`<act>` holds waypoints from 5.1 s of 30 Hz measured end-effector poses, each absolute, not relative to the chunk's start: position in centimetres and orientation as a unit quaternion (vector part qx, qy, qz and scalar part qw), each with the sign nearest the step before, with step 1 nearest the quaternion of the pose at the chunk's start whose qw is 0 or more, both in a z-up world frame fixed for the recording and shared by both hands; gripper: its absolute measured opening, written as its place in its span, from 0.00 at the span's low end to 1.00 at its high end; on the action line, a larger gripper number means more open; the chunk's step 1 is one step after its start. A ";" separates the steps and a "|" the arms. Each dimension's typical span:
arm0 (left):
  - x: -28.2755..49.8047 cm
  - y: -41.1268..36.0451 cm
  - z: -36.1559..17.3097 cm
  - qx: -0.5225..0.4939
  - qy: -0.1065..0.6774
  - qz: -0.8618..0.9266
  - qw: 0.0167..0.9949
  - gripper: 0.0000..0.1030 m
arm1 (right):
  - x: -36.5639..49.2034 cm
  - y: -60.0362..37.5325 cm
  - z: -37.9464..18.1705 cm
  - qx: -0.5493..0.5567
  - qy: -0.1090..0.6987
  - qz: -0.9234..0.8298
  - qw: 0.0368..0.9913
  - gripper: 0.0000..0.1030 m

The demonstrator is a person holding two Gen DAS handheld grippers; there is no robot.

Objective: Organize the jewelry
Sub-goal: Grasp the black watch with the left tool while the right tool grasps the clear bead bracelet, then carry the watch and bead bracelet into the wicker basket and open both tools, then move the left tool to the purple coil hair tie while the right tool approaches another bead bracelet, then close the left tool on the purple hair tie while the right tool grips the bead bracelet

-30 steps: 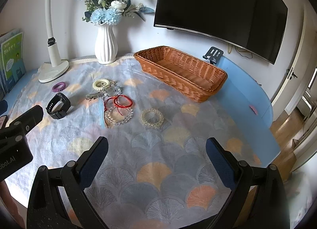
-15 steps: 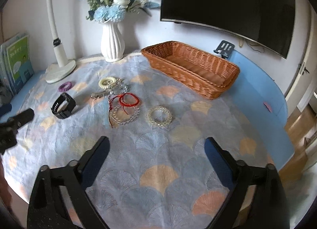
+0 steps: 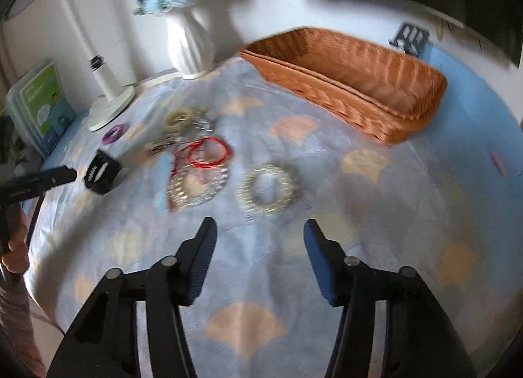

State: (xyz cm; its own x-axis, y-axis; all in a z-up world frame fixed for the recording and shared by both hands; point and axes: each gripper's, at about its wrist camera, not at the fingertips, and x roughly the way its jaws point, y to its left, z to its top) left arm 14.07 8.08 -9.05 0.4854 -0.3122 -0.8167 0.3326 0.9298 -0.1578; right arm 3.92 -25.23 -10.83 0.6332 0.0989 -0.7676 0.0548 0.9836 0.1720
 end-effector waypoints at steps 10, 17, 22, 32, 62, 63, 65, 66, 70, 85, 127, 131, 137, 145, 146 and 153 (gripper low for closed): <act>17.0 6.4 -12.3 0.021 0.511 -0.182 0.840 0.41 | 9.6 -26.1 -13.0 0.061 0.456 0.007 0.888 0.33; 17.1 5.6 -12.4 0.029 0.512 -0.173 0.841 0.14 | 9.7 -24.5 -13.0 0.008 0.449 0.010 0.893 0.12; 16.7 5.4 -11.4 0.026 0.506 -0.170 0.845 0.06 | 8.8 -24.3 -12.5 0.007 0.449 0.023 0.893 0.11; 16.4 -1.5 -4.3 0.045 0.449 -0.236 0.860 0.06 | 6.8 -29.0 -5.9 0.021 0.383 0.006 0.923 0.11; 26.8 -28.0 -5.8 0.098 0.474 -0.326 0.812 0.32 | 17.3 -40.3 -7.8 0.058 0.463 -0.052 0.883 0.14; 26.7 -27.4 -5.4 0.094 0.469 -0.328 0.814 0.36 | 16.8 -40.2 -7.3 0.056 0.458 -0.057 0.885 0.14; 25.8 -25.7 -4.0 0.085 0.457 -0.329 0.822 0.42 | 16.0 -39.9 -6.4 0.051 0.451 -0.063 0.889 0.16; 25.3 -24.5 -3.3 0.080 0.452 -0.326 0.827 0.42 | 15.7 -39.7 -5.9 0.051 0.445 -0.063 0.892 0.16; 23.3 -19.2 -0.9 0.056 0.427 -0.315 0.845 0.42 | 13.3 -37.3 -3.2 0.047 0.417 -0.045 0.907 0.21; 17.8 7.6 2.1 -0.043 0.353 -0.180 0.917 0.54 | 9.0 -25.4 -5.2 0.057 0.381 0.038 0.922 0.48; 25.3 10.8 -13.1 -0.055 0.467 -0.128 0.873 0.44 | 8.3 -18.4 -12.7 -0.064 0.457 0.073 0.884 0.10; 25.2 11.0 -13.1 -0.055 0.467 -0.131 0.873 0.44 | 6.4 -20.6 -12.5 -0.057 0.464 0.050 0.883 0.10; 25.0 10.3 -13.1 -0.034 0.464 -0.128 0.876 0.44 | 5.6 -21.7 -12.7 -0.048 0.451 0.033 0.891 0.11; 24.7 8.3 -13.2 0.030 0.455 -0.101 0.884 0.11 | 6.1 -19.9 -13.1 -0.103 0.430 0.014 0.897 0.10; 24.6 8.1 -13.2 0.033 0.454 -0.104 0.884 0.11 | 6.0 -20.2 -13.0 -0.096 0.432 0.019 0.897 0.10; 22.7 6.7 -10.6 0.023 0.437 -0.158 0.885 0.10 | 4.3 -23.5 -10.5 -0.017 0.427 0.048 0.903 0.09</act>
